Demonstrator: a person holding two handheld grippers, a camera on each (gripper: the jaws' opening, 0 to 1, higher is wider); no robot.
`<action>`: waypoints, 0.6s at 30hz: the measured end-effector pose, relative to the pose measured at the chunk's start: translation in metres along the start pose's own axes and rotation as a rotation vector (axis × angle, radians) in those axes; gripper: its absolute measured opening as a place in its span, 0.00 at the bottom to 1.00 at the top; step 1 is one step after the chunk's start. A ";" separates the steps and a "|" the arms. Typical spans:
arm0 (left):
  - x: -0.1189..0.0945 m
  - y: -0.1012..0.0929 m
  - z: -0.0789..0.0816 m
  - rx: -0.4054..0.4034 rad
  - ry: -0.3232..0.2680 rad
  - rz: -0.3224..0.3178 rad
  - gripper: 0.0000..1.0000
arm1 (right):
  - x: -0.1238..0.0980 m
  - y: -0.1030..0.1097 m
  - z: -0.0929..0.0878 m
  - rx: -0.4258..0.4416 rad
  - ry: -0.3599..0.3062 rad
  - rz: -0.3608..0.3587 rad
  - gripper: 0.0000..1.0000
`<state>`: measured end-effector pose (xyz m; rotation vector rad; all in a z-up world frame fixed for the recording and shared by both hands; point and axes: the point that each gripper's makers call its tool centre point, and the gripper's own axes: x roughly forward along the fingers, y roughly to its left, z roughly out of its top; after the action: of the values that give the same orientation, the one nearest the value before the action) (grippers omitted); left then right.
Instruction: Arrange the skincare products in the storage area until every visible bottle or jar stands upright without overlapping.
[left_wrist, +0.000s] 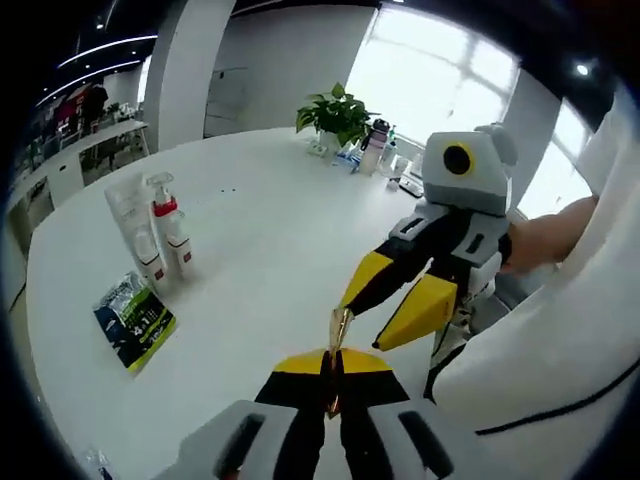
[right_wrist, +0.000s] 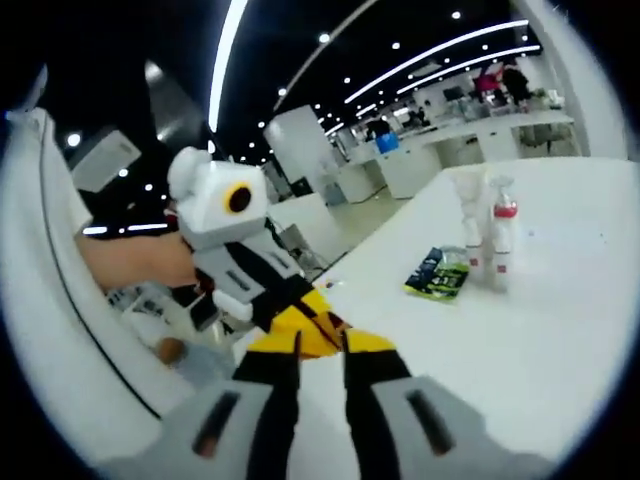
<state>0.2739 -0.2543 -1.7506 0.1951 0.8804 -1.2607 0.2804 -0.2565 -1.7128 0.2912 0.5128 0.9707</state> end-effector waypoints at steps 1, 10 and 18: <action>0.000 -0.002 -0.001 0.016 0.006 -0.007 0.02 | -0.001 0.001 -0.002 -0.004 0.016 0.004 0.10; 0.000 -0.025 -0.005 0.099 0.070 -0.097 0.02 | -0.006 0.015 -0.019 -0.142 0.147 0.080 0.01; 0.003 -0.025 0.007 0.050 0.009 -0.095 0.12 | -0.015 0.006 -0.008 0.003 0.060 0.086 0.00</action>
<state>0.2551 -0.2689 -1.7392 0.2001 0.8746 -1.3724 0.2650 -0.2659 -1.7129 0.2889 0.5605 1.0651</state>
